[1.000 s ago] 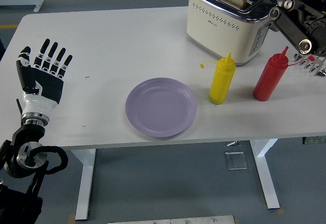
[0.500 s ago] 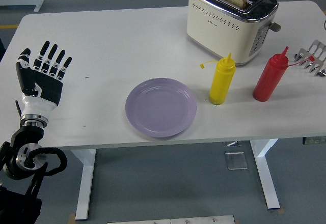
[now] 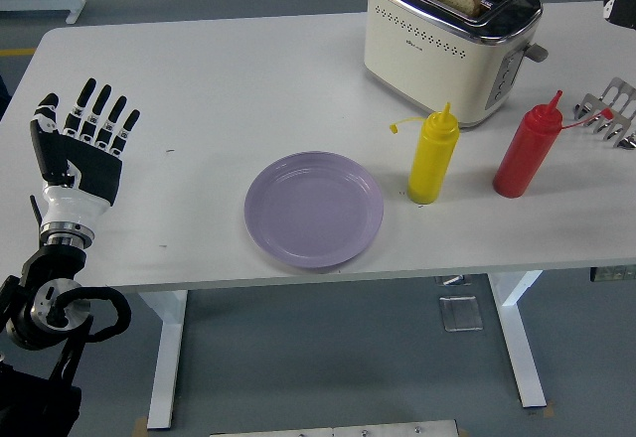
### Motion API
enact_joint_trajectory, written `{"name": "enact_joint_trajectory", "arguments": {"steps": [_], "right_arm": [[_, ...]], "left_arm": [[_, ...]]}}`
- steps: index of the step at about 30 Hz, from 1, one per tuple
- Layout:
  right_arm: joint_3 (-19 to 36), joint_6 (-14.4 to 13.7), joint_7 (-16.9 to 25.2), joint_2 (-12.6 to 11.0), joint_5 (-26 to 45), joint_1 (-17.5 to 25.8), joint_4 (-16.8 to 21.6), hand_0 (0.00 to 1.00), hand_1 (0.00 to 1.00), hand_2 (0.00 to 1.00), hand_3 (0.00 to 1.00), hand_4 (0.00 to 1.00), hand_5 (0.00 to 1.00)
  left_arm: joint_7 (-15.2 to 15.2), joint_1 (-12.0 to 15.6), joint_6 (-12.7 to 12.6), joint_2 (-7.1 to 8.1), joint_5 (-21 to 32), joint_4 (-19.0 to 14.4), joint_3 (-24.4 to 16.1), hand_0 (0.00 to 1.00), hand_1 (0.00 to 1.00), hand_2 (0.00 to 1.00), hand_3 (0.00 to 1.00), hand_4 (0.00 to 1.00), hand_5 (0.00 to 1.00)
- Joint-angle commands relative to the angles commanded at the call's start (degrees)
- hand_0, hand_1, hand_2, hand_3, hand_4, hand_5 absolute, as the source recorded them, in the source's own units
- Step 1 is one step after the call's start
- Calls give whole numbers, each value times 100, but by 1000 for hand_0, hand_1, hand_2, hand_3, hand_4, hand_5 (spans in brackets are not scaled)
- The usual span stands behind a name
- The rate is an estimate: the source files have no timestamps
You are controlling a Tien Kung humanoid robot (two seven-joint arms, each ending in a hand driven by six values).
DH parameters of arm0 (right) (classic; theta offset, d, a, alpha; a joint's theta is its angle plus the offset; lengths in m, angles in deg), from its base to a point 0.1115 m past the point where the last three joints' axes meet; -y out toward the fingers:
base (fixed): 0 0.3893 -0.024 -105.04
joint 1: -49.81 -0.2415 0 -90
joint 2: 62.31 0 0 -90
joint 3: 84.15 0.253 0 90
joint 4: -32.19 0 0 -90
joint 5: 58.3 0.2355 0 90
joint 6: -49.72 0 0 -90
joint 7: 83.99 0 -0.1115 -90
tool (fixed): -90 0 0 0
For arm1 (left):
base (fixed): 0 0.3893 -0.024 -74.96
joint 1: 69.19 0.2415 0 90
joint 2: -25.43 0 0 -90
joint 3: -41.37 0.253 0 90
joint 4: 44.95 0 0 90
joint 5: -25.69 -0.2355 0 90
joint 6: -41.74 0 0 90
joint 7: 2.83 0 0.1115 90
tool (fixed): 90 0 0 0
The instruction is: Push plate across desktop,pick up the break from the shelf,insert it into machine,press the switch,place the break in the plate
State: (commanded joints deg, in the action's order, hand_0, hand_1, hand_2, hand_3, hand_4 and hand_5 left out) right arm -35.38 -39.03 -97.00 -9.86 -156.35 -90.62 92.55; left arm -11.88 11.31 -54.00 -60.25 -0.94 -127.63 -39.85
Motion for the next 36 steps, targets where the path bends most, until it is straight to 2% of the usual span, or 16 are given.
{"name": "enact_joint_trajectory", "arguments": {"steps": [4, 9, 21, 36], "right_arm": [[-164, 216, 22, 10, -74, 12, -19, 325, 324, 694, 601, 2, 2], [-342, 335, 52, 87, -142, -13, -97, 326, 324, 694, 600, 2, 2], [-593, 341, 88, 297, -282, -101, -211, 326, 326, 692, 599, 2, 2], [-717, 311, 99, 363, -351, -130, -224, 326, 325, 688, 596, 2, 2]], "left_arm": [[1, -3, 1, -5, 1, 3, -5, 855, 870, 878, 785, 542, 998], [0, 0, 1, -10, 3, 2, -13, 854, 869, 878, 785, 541, 998], [-3, -4, 0, -16, 7, -5, -30, 854, 870, 878, 785, 538, 998], [0, -13, 1, -17, 9, 5, -31, 854, 870, 878, 785, 537, 998]]}}
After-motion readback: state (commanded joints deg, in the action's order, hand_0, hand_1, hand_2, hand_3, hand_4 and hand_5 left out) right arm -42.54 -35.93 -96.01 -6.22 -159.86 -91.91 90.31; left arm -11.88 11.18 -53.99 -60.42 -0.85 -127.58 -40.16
